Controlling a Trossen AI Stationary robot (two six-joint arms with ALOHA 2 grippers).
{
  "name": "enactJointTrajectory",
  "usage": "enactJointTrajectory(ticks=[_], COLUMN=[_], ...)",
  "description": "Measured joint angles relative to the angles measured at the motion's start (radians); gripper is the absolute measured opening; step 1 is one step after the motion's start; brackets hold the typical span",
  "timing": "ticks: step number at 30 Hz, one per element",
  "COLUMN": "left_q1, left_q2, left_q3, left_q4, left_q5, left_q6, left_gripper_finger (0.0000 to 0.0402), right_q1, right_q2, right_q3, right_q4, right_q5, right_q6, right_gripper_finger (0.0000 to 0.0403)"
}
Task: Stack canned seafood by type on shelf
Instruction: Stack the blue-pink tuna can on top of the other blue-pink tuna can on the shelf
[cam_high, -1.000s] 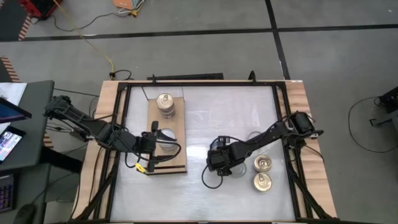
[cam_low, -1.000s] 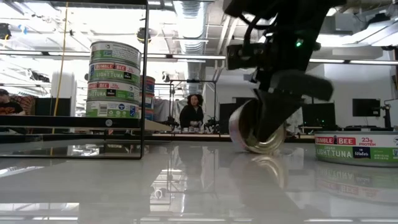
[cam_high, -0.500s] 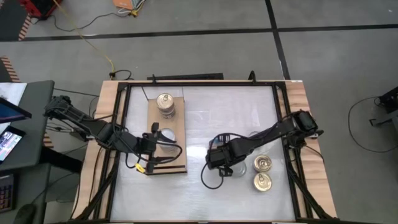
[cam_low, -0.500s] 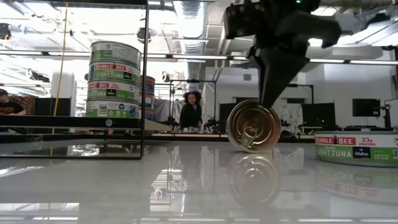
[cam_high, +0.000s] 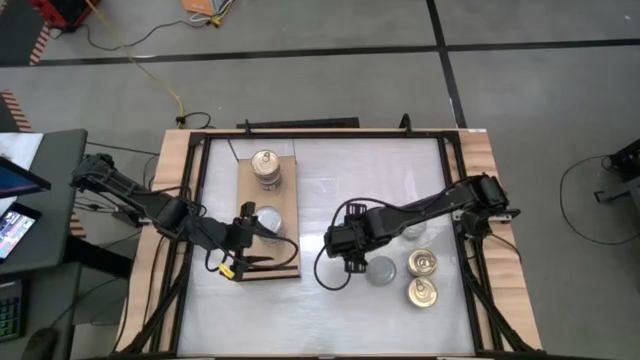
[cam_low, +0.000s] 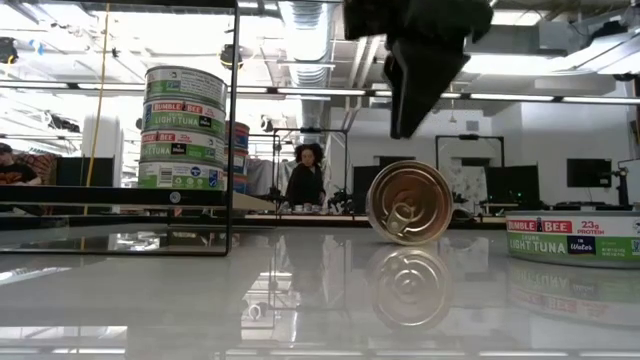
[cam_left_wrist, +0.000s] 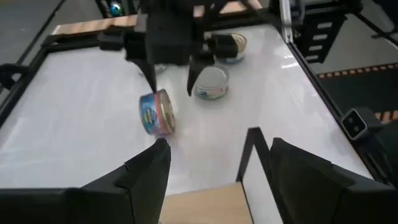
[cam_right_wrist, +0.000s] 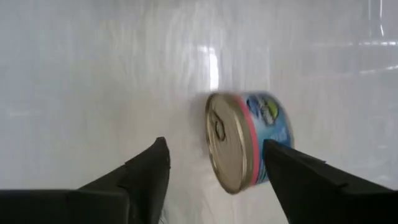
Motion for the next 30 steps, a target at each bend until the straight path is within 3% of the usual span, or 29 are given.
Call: enactJointTrajectory(ticks=[5, 13, 21, 30], left_q1=[0.0, 0.0, 0.0, 0.0], left_q2=[0.0, 0.0, 0.0, 0.0], left_q3=[0.0, 0.0, 0.0, 0.0], left_q4=[-0.063, -0.075, -0.102, -0.149], left_q5=[0.021, 0.004, 0.003, -0.037], left_q6=[-0.032, -0.046, -0.049, -0.101], left_gripper_finger=[0.0261, 0.0261, 0.0261, 0.0261], right_q1=[-0.011, -0.128, -0.216, -0.188], right_q2=[0.0, 0.016, 0.021, 0.019], right_q3=[0.018, 0.018, -0.033, -0.164], right_q4=[-0.003, -0.001, 0.093, 0.111], right_q5=[0.008, -0.018, -0.26, -0.266], right_q6=[-0.039, -0.134, -0.132, -0.12], right_gripper_finger=[0.0309, 0.0301, 0.0296, 0.0295])
